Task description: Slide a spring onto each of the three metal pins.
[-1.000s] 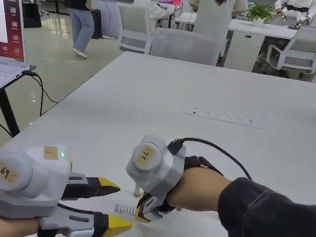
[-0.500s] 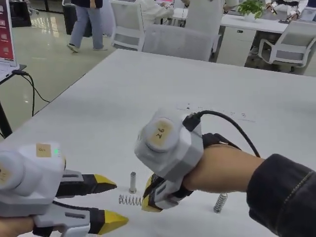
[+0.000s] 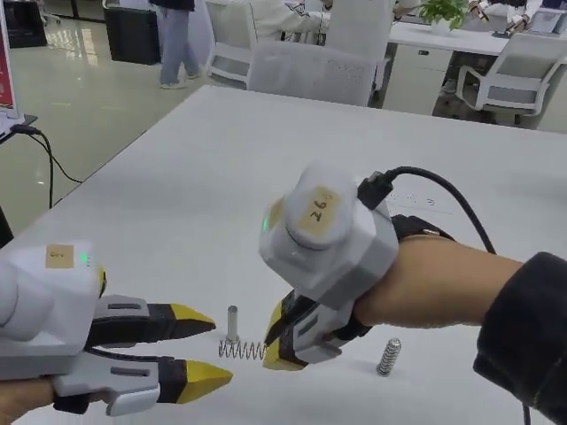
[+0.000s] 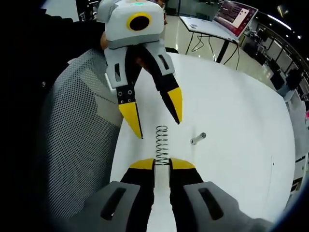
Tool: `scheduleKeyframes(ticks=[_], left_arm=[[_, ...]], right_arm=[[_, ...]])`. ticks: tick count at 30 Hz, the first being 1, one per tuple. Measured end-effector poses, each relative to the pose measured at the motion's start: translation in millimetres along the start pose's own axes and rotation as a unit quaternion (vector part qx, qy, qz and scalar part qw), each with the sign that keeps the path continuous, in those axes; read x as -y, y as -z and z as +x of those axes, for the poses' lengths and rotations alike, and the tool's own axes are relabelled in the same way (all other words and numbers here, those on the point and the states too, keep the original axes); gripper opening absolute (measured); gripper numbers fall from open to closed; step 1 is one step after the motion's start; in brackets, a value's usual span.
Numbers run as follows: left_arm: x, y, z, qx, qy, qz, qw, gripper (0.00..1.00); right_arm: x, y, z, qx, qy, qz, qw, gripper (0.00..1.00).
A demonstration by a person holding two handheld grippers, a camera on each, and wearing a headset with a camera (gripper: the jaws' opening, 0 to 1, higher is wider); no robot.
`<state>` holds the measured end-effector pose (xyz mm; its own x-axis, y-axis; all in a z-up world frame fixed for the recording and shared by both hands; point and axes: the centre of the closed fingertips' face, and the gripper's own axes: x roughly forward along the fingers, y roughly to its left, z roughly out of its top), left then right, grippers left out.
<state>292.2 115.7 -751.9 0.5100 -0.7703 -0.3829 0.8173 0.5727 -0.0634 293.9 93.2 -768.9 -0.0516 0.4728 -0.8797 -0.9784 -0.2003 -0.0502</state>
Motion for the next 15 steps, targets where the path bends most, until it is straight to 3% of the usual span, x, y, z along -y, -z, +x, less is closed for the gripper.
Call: scheduleKeyframes(ticks=[15], left_arm=[[6.7, -4.4, 1.0, 0.014, 0.019, -0.001, 0.9997, 0.14]], right_arm=[[-4.9, -10.4, -3.5, 0.015, -0.012, -0.039, 0.9991, 0.08]])
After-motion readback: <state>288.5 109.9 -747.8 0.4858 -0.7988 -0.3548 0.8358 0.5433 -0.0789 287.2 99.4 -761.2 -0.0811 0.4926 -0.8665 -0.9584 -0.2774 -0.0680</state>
